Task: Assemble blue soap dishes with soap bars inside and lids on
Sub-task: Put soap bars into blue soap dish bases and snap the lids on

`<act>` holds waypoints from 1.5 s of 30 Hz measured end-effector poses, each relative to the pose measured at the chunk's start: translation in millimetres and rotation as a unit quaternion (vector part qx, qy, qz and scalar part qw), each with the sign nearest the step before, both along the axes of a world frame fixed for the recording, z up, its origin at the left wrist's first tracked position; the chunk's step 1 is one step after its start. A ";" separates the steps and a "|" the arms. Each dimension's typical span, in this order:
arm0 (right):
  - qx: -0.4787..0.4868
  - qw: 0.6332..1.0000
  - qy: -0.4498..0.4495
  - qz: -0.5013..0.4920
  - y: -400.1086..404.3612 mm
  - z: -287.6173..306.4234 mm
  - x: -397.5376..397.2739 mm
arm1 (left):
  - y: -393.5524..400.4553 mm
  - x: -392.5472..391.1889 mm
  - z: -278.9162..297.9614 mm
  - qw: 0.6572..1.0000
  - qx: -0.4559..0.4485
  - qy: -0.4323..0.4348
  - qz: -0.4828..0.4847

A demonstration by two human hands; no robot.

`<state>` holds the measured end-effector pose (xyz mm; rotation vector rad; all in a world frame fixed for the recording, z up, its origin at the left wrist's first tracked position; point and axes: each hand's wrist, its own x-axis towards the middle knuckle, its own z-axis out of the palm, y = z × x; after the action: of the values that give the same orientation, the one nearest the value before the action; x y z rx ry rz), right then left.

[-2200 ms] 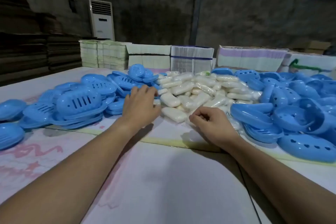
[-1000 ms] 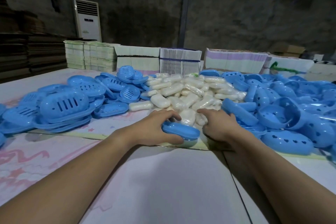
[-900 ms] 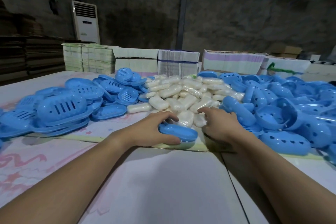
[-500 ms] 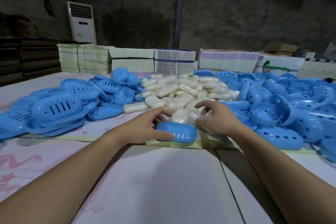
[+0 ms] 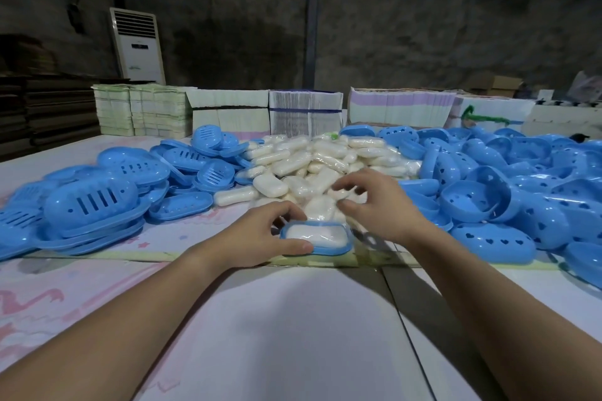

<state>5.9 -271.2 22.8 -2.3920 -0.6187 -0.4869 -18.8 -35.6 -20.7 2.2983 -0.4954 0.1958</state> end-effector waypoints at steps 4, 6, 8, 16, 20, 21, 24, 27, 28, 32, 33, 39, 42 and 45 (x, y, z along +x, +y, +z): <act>-0.151 0.967 0.020 -0.206 -21.2 0.8 11.7 | -1.0 -0.5 0.0 1.000 -0.001 0.003 -0.001; -0.184 0.955 0.058 -0.226 -24.3 -2.9 13.8 | -1.7 -1.8 0.3 1.000 -0.002 0.003 -0.001; -0.183 0.955 0.066 -0.222 -23.5 -7.1 15.0 | -2.4 -2.9 1.1 1.000 -0.001 0.003 0.001; -0.025 0.993 -0.017 -0.117 -8.0 -7.8 8.8 | -1.9 -1.9 0.5 1.000 0.002 0.013 0.002; 0.211 0.976 -0.009 0.055 7.9 1.0 -5.9 | -6.0 -7.8 1.9 0.999 -0.038 -0.011 0.010; 0.265 0.960 0.011 0.095 11.1 3.5 -9.9 | -7.8 -9.1 3.1 0.998 -0.053 -0.021 0.019; 0.384 0.897 0.098 0.196 16.5 6.6 -16.7 | -12.1 -11.5 8.7 0.993 -0.099 -0.056 0.045; 0.441 0.840 0.195 0.248 17.3 6.0 -17.9 | -14.8 -13.4 13.5 0.987 -0.129 -0.081 0.055; 0.451 0.827 0.218 0.255 17.1 5.4 -17.6 | -15.7 -13.8 13.9 0.986 -0.133 -0.083 0.059; 0.488 0.773 0.299 0.275 14.1 5.3 -15.1 | -16.3 -11.5 11.8 0.987 -0.134 -0.073 0.058; 0.487 0.768 0.312 0.276 13.3 5.9 -14.7 | -15.8 -11.0 10.7 0.988 -0.127 -0.067 0.053; 0.440 0.784 0.338 0.278 9.8 5.6 -12.4 | -13.2 -10.8 13.1 0.984 -0.161 -0.060 0.040; 0.436 0.781 0.348 0.283 7.9 5.4 -11.9 | -13.1 -11.7 16.5 0.987 -0.153 -0.041 0.031; 0.440 0.751 0.382 0.310 7.8 3.5 -12.5 | -15.2 -14.1 12.9 0.993 -0.118 -0.004 0.002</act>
<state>-6.6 -263.5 26.3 -1.1741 -0.5583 0.4321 -32.9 -50.8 -7.8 2.0682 -0.4459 0.2533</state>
